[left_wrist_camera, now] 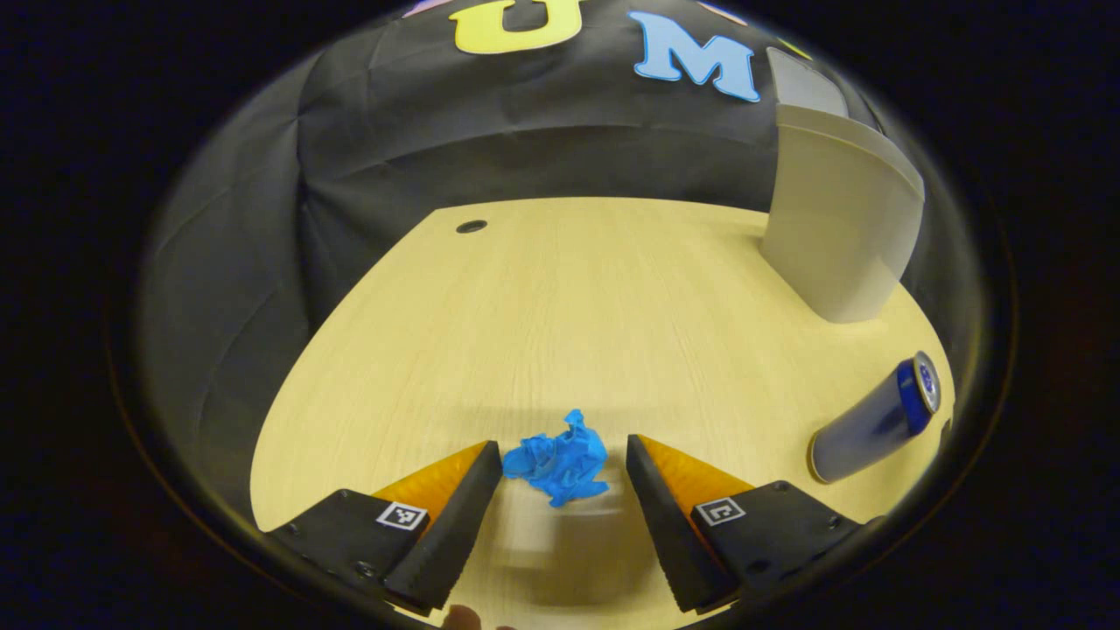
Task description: Press the lid of the desktop garbage bin to open it, pick up the crumpled paper on the desktop and throw it into the bin, then pick up the pop can on the desktop and drop it into the bin, and finally close the garbage bin lid.
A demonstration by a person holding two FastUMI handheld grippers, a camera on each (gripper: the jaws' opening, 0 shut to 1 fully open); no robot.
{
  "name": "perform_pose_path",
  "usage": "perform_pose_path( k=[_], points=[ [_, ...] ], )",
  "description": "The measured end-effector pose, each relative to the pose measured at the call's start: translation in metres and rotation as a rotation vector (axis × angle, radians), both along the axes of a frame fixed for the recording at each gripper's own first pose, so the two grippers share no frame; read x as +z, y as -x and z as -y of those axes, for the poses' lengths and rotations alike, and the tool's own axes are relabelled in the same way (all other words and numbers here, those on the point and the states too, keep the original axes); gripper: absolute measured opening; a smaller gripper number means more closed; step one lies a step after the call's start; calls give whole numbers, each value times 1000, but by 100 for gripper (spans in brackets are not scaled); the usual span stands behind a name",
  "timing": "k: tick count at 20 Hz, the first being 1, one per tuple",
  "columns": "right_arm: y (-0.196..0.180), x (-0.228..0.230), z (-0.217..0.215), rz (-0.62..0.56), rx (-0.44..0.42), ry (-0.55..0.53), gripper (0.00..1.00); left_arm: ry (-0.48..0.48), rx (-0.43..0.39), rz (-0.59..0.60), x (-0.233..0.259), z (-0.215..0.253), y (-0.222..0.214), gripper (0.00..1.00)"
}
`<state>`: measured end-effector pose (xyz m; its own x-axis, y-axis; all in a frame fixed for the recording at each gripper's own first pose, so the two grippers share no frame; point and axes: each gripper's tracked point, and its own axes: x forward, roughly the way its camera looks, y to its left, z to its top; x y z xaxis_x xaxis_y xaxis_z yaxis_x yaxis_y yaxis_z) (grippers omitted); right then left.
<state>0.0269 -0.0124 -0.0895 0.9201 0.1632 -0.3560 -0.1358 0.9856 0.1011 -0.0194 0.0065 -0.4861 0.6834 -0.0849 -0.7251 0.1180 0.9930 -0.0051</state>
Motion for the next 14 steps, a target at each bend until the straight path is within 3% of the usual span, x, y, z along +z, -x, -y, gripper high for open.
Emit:
perform_pose_path(
  k=[11, 14],
  points=[
    [0, 1, 19, -9, -42, 26, 100, 14, 29, 1, -9, 3, 0, 96],
    [1, 0, 20, -12, -41, 22, 100, 9, 34, 4, -10, 5, -2, 66]
  ],
)
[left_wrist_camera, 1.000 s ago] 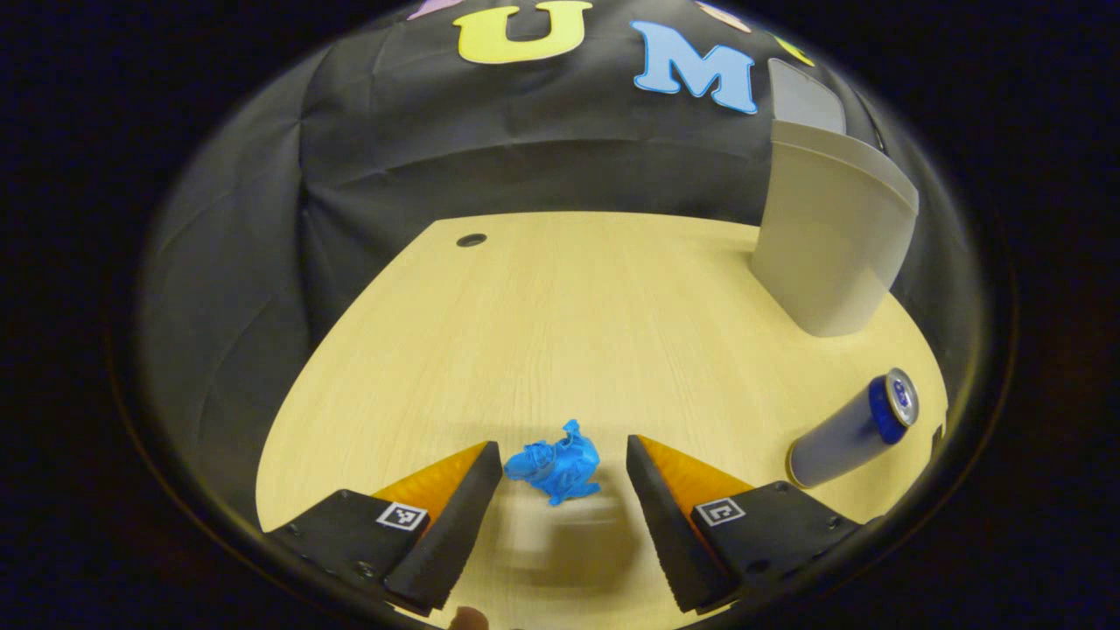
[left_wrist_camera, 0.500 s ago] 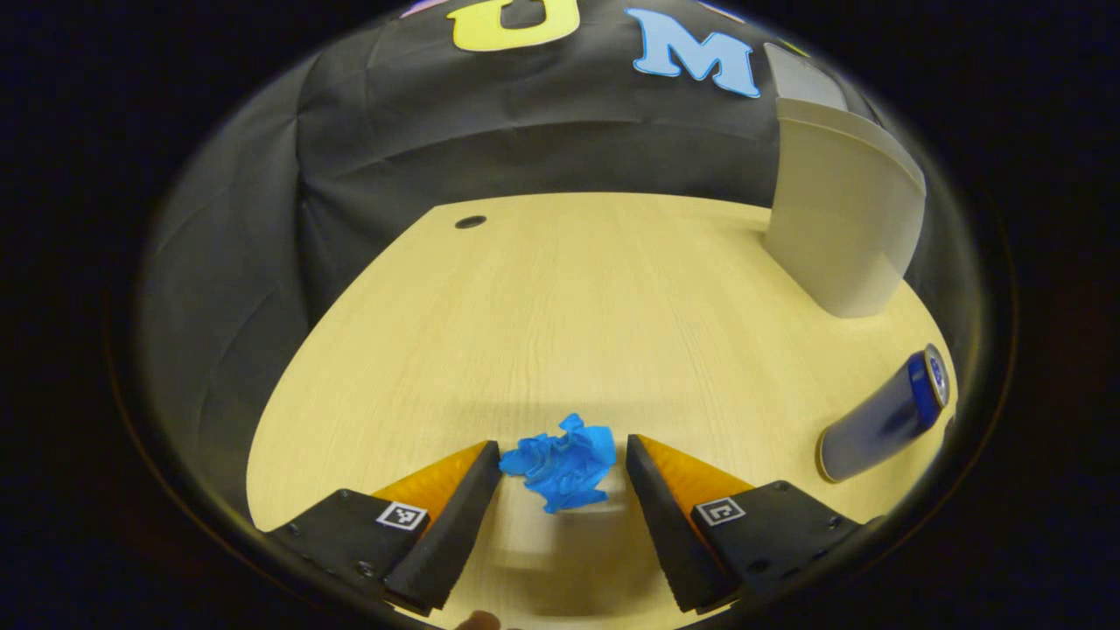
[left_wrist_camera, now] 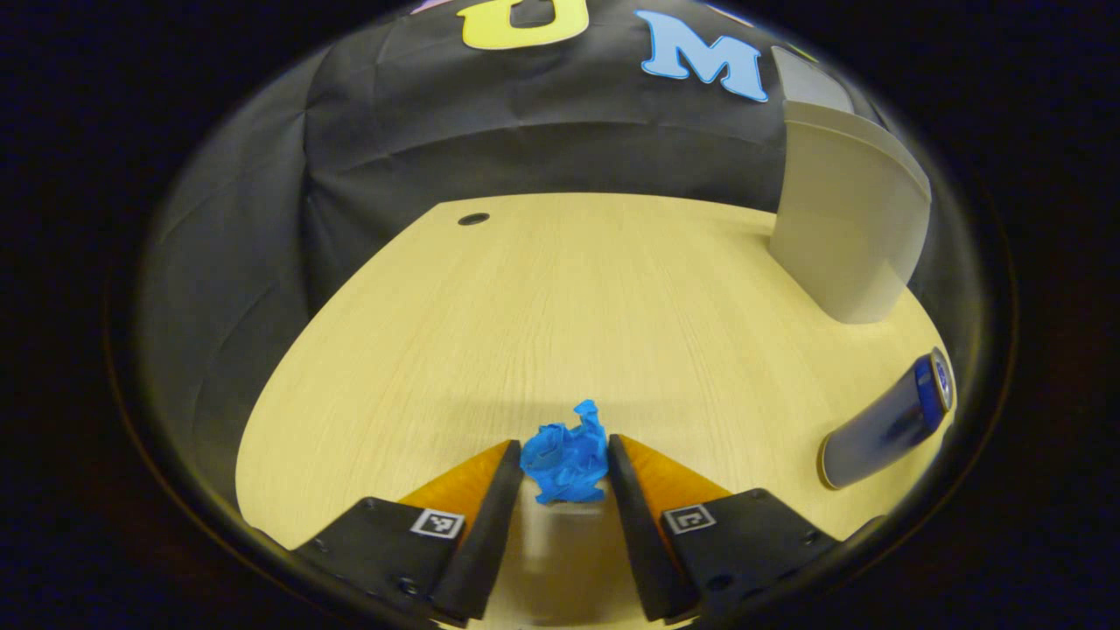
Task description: Press the lid of the desktop garbage bin to open it, pick up the crumpled paper on the desktop and throw it into the bin, then pick up the pop can on the desktop and drop it into the bin, and finally close the garbage bin lid.
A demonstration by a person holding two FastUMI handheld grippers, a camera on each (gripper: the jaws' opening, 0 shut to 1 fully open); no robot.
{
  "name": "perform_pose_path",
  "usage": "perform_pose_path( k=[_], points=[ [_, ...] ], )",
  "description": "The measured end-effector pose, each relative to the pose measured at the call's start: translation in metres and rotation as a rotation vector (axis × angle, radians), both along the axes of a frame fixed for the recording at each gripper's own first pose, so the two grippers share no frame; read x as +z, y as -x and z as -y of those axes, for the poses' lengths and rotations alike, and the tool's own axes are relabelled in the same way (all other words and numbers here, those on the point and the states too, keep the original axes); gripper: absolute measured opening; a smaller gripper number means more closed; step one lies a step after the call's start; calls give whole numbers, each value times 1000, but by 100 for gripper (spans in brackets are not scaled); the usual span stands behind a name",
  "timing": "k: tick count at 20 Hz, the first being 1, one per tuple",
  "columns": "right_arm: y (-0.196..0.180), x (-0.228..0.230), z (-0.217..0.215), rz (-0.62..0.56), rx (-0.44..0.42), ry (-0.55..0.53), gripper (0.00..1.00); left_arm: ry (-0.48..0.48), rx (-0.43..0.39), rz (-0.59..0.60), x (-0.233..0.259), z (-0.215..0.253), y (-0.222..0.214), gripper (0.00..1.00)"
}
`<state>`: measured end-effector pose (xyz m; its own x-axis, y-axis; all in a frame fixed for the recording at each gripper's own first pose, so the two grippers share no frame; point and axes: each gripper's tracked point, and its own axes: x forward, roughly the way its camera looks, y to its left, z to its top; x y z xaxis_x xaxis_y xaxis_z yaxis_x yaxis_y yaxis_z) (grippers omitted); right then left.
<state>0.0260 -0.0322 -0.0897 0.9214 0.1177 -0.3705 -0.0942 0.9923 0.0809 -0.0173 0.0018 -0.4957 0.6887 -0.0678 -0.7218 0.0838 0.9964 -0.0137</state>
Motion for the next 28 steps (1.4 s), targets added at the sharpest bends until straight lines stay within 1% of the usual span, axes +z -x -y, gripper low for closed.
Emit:
perform_pose_path(
  k=[1, 2, 6, 8, 11, 12, 13, 16, 17, 18, 20, 21, 25, 26, 28],
  points=[
    [0, 0, 0, 0, 1, -2, 100, 2, 5, 2, 0, 0, -1, 53],
    [0, 0, 0, 0, 3, -3, 100, 3, 6, -2, 0, 0, -1, 48],
    [2, -1, 3, -3, 4, -6, 100, 4, -8, -10, 4, 3, -1, 49],
    [2, -2, 4, -3, 5, -11, 100, 9, -19, 9, 14, 6, -4, 46],
    [6, -2, 5, -3, 4, -20, 100, 14, -33, 47, 33, 11, -15, 47],
    [8, -3, 5, -3, 4, -24, 100, 18, -38, 59, 40, 13, -19, 49],
    [9, -3, 6, -4, 4, -27, 100, 26, -43, 75, 50, 15, -25, 47],
    [16, -5, 8, -6, -1, -41, 100, 43, -55, 140, 79, 21, -44, 46],
    [17, -5, 10, -6, -5, -49, 100, 55, -63, 162, 90, 26, -51, 48],
    [20, -5, 11, -6, -11, -58, 100, 66, -69, 186, 102, 30, -56, 46],
    [26, -8, 14, -6, -21, -76, 100, 89, -82, 234, 129, 41, -72, 46],
    [30, -8, 15, -9, -25, -86, 100, 99, -91, 257, 142, 46, -78, 49],
    [42, -13, 24, -13, -50, -109, 100, 140, -111, 333, 190, 68, -101, 49],
    [45, -14, 27, -12, -56, -112, 100, 152, -116, 348, 201, 73, -107, 43],
    [51, -15, 33, -11, -72, -120, 100, 175, -126, 369, 219, 87, -118, 48]
  ],
)
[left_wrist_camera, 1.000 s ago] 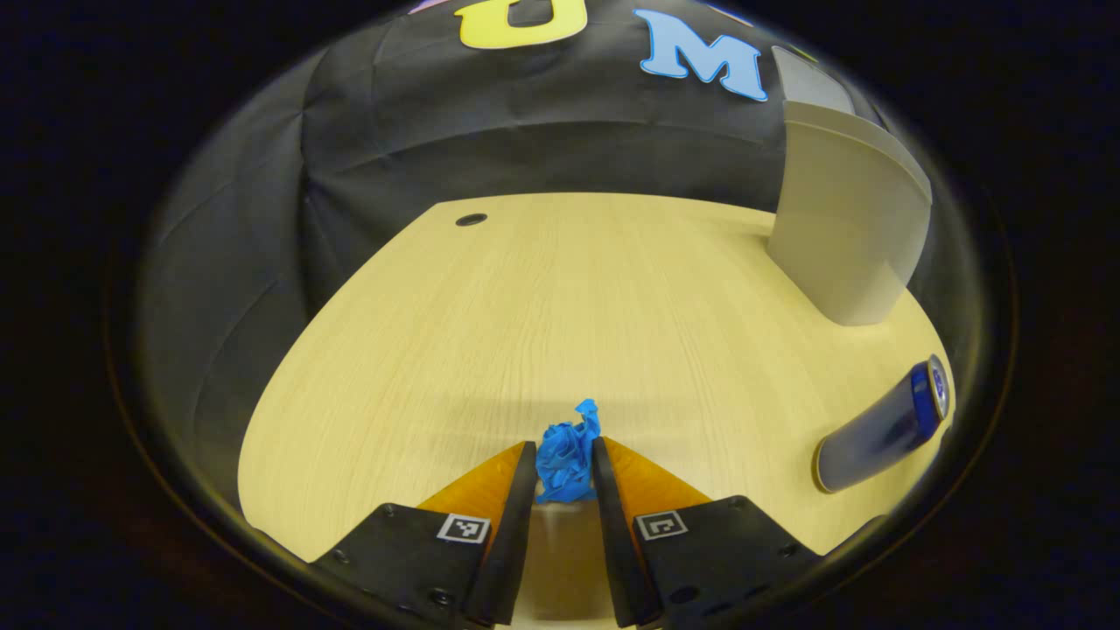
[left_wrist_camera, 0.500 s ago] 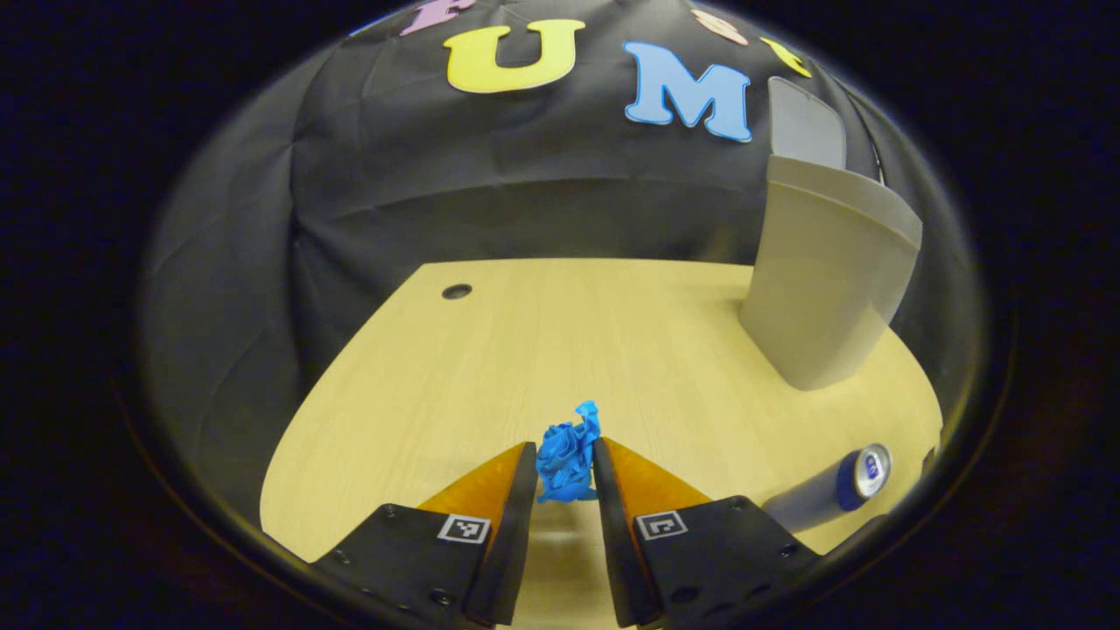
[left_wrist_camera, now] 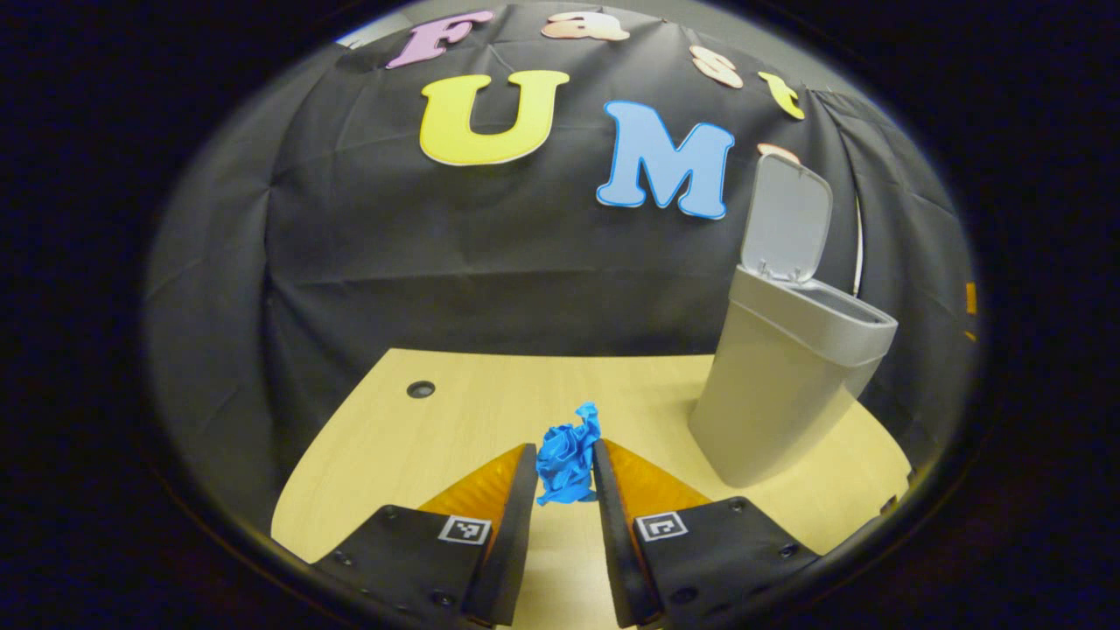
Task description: Press the lid of the desktop garbage bin to open it, pick up the crumpled paper on the desktop and throw it into the bin, then pick up the pop can on the desktop and drop it into the bin, and finally close the garbage bin lid.
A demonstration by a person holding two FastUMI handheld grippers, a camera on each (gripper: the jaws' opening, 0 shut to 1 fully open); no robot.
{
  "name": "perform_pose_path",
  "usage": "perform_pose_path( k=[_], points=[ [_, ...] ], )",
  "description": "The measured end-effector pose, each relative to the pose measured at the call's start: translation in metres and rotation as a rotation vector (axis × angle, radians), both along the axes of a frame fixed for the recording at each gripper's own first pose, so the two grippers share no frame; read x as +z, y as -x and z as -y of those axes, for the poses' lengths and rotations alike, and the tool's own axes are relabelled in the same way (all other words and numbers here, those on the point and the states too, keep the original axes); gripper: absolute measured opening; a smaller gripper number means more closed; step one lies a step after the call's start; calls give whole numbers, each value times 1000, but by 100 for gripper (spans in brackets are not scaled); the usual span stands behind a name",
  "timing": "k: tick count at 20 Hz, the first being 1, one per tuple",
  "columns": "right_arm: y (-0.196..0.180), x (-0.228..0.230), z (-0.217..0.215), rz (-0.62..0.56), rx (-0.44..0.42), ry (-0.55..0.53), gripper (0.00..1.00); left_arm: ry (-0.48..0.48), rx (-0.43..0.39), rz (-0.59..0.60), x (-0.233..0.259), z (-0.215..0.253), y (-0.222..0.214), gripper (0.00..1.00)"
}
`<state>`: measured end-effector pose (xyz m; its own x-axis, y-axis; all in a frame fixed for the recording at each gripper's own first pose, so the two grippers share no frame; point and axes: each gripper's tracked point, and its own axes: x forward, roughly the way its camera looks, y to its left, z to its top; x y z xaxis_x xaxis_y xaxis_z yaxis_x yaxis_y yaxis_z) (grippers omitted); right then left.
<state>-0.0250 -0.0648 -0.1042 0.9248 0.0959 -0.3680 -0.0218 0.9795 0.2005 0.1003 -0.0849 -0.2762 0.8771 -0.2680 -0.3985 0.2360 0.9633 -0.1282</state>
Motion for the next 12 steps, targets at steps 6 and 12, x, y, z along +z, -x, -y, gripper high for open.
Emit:
perform_pose_path(
  k=[6, 12],
  points=[
    [16, -2, 14, 2, -45, -20, 100, 25, -87, 64, 44, 55, -22, 46],
    [33, 1, 38, 9, -111, -26, 100, 56, -186, 106, 80, 114, -29, 47]
  ],
)
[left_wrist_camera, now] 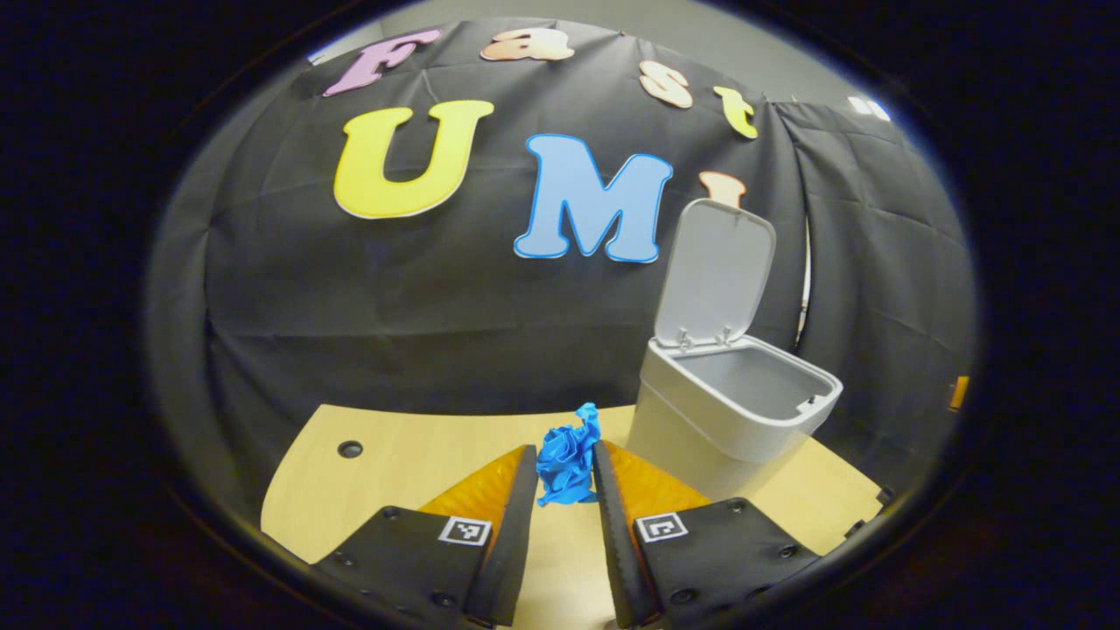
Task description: Press the lid of the desktop garbage bin to open it, pick up the crumpled paper on the desktop and throw it into the bin, then pick up the pop can on the desktop and drop it into the bin, and finally close the garbage bin lid.
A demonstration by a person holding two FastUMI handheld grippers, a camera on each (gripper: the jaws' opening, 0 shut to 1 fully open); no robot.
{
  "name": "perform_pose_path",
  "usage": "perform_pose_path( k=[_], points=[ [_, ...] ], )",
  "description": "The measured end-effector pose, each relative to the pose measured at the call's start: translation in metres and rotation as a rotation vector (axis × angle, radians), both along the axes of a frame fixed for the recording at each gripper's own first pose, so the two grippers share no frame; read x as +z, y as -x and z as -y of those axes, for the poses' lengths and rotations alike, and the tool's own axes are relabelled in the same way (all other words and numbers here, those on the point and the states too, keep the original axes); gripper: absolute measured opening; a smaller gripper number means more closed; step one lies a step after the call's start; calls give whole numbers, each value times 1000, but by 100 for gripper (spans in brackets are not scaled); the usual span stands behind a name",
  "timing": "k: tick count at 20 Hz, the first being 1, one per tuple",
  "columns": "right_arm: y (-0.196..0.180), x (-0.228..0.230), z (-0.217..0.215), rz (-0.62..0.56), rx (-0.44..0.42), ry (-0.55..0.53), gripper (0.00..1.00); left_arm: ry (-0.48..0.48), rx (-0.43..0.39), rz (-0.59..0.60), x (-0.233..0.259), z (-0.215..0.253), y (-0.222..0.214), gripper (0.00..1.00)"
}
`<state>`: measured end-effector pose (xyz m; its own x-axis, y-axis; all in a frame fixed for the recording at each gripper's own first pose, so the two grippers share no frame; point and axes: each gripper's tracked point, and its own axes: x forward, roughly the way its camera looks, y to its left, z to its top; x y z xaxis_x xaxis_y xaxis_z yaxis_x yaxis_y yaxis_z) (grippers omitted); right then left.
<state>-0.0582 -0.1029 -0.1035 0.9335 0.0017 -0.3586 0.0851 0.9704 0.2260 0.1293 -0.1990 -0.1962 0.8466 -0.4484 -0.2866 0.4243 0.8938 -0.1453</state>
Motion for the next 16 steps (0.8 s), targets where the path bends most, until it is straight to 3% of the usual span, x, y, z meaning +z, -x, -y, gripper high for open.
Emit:
perform_pose_path(
  k=[3, 8, 9, 12, 13, 14, 16],
  points=[
    [10, 0, 13, 3, -41, 2, 100, -1, -57, 35, 19, 32, -7, 43],
    [26, -3, 28, 2, -81, 17, 100, 2, -159, 83, 46, 89, -11, 48],
    [29, -2, 30, 4, -85, 16, 100, 1, -178, 90, 49, 101, -11, 43],
    [32, -3, 35, 8, -105, 5, 100, -5, -235, 105, 57, 135, -11, 43],
    [33, -3, 36, 9, -113, 0, 100, -5, -252, 104, 59, 147, -11, 48],
    [34, -5, 36, 9, -119, -3, 100, -4, -270, 101, 59, 159, -10, 43],
    [39, -9, 36, 2, -128, -4, 100, -43, -261, 99, 55, 173, -17, 48]
  ],
)
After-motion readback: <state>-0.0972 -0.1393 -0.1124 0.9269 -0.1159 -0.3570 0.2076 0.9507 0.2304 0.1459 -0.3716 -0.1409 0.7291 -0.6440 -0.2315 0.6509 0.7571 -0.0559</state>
